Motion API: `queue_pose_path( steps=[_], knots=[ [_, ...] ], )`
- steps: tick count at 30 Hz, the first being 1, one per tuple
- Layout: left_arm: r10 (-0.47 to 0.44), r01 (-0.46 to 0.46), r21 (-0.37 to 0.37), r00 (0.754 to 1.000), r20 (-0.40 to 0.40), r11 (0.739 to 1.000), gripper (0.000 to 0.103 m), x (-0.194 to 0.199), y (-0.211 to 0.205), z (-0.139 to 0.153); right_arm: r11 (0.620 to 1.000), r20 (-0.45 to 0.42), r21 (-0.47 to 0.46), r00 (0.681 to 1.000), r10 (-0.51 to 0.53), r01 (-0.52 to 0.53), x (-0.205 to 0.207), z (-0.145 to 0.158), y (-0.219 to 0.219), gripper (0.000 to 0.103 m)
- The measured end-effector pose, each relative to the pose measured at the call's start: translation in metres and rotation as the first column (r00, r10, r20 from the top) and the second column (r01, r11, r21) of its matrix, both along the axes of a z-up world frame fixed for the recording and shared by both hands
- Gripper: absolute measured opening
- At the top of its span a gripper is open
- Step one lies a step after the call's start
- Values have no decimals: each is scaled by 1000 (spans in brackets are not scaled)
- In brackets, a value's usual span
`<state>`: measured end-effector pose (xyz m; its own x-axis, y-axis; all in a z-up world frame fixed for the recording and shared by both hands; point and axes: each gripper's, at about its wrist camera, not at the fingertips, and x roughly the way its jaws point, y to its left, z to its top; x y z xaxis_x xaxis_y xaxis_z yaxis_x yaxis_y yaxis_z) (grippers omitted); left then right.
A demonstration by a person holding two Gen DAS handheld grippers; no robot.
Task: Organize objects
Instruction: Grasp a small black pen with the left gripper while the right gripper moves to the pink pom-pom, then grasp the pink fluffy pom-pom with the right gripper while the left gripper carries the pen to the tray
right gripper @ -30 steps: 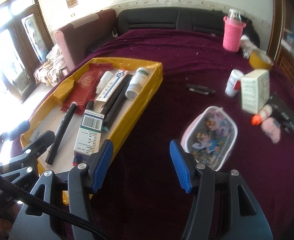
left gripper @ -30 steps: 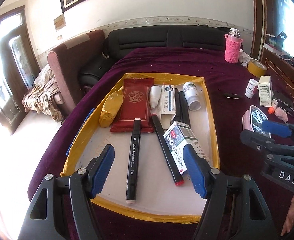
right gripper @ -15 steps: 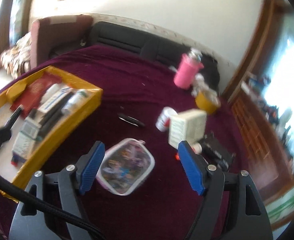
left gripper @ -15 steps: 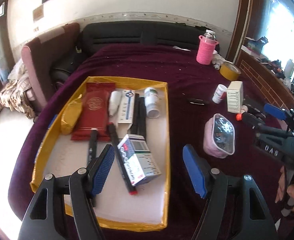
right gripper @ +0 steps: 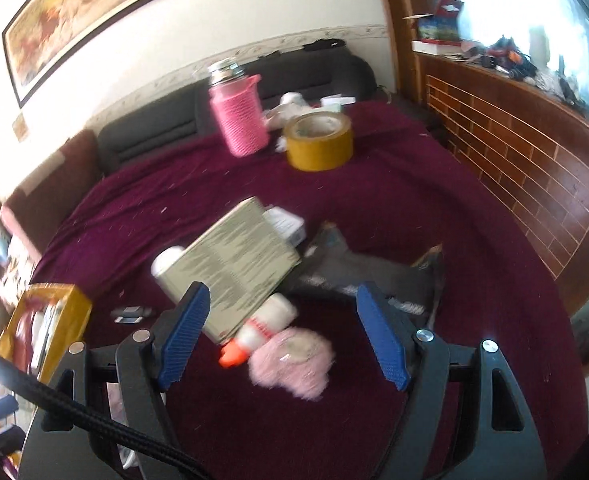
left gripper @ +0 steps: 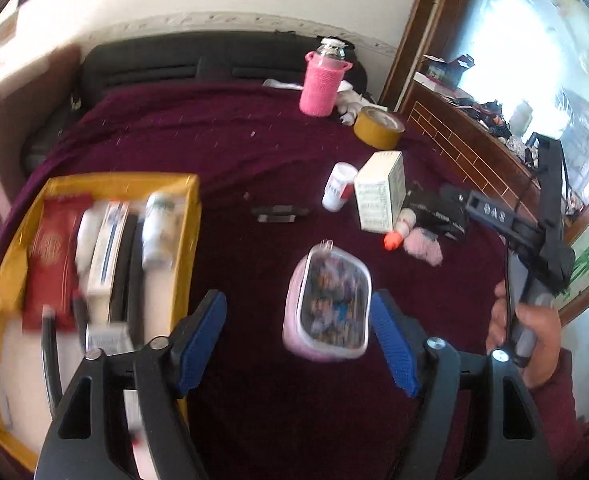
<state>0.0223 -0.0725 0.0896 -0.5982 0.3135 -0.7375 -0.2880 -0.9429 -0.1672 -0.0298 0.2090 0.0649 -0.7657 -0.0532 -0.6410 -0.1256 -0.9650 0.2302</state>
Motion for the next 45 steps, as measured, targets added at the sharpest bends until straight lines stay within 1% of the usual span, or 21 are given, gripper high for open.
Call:
queue_pose_path(
  steps=[2, 3, 5, 7, 8, 10, 11, 12, 14, 16, 17, 18, 20, 22, 24, 27, 30, 32, 37, 41, 45],
  knots=[
    [-32, 29, -100, 999, -27, 995, 76, -25, 17, 0, 999, 6, -45, 1000, -23, 23, -1, -11, 15, 76],
    [-48, 43, -186, 999, -21, 982, 76, -48, 30, -6, 997, 30, -73, 999, -35, 37, -2, -17, 23, 75],
    [-83, 82, -231, 997, 7, 970, 76, -77, 39, -18, 987, 99, -137, 993, -72, 85, -6, -31, 40, 75],
    [-96, 102, -256, 995, 35, 961, 74, -109, 45, -32, 968, 128, -223, 988, -90, 117, -7, -39, 54, 75],
    [-97, 108, -253, 994, 55, 961, 70, -127, 46, -40, 963, 128, -239, 987, -100, 128, -5, -38, 58, 76],
    [-102, 120, -272, 992, 80, 955, 54, -143, 49, -54, 961, 115, -230, 985, -131, 155, -1, -34, 64, 76],
    [-105, 130, -288, 989, 100, 949, 42, -150, 51, -62, 961, 109, -226, 984, -138, 160, 0, -32, 65, 76],
    [-119, 152, -292, 984, 129, 944, 38, -156, 52, -71, 960, 106, -228, 984, -140, 161, 0, -32, 65, 76],
    [-144, 187, -331, 978, 149, 925, 37, -157, 56, -83, 959, 116, -236, 984, -133, 158, -3, -33, 65, 76],
    [-162, 198, -351, 978, 128, 915, 31, -152, 59, -81, 959, 138, -239, 983, -121, 152, -7, -37, 63, 76],
    [-174, 212, -346, 975, 136, 914, 18, -149, 61, -81, 958, 147, -242, 982, -119, 152, -7, -39, 65, 76],
    [-193, 233, -343, 970, 149, 910, 12, -146, 65, -80, 958, 154, -241, 981, -119, 154, -8, -41, 66, 76],
    [-224, 264, -365, 963, 148, 893, 12, -136, 74, -80, 959, 157, -235, 980, -122, 157, -7, -42, 66, 76],
    [-260, 299, -357, 953, 154, 885, 12, -126, 82, -80, 962, 157, -225, 980, -121, 155, -8, -42, 66, 76],
    [-263, 295, -384, 955, 135, 875, 12, -121, 90, -80, 963, 156, -222, 980, -122, 155, -8, -42, 67, 76],
    [-241, 261, -374, 965, 100, 890, 13, -120, 94, -79, 964, 155, -221, 981, -117, 150, -8, -43, 67, 76],
    [-229, 247, -387, 969, 94, 888, 12, -118, 98, -80, 966, 155, -212, 981, -117, 149, -10, -43, 66, 76],
    [-213, 230, -371, 973, 86, 900, 12, -117, 94, -77, 966, 154, -210, 981, -120, 151, -10, -44, 65, 76],
    [-167, 156, -275, 986, -18, 949, 12, -98, 66, -34, 966, 137, -222, 985, -104, 133, -12, -44, 65, 76],
    [-134, 105, -219, 984, -121, 970, 12, -56, 34, 8, 960, 125, -272, 991, -38, 71, -14, -47, 62, 76],
    [-82, 49, -168, 978, -192, 985, 13, -11, -2, 27, 962, 108, -272, 994, 29, 1, -14, -47, 50, 76]
  ],
)
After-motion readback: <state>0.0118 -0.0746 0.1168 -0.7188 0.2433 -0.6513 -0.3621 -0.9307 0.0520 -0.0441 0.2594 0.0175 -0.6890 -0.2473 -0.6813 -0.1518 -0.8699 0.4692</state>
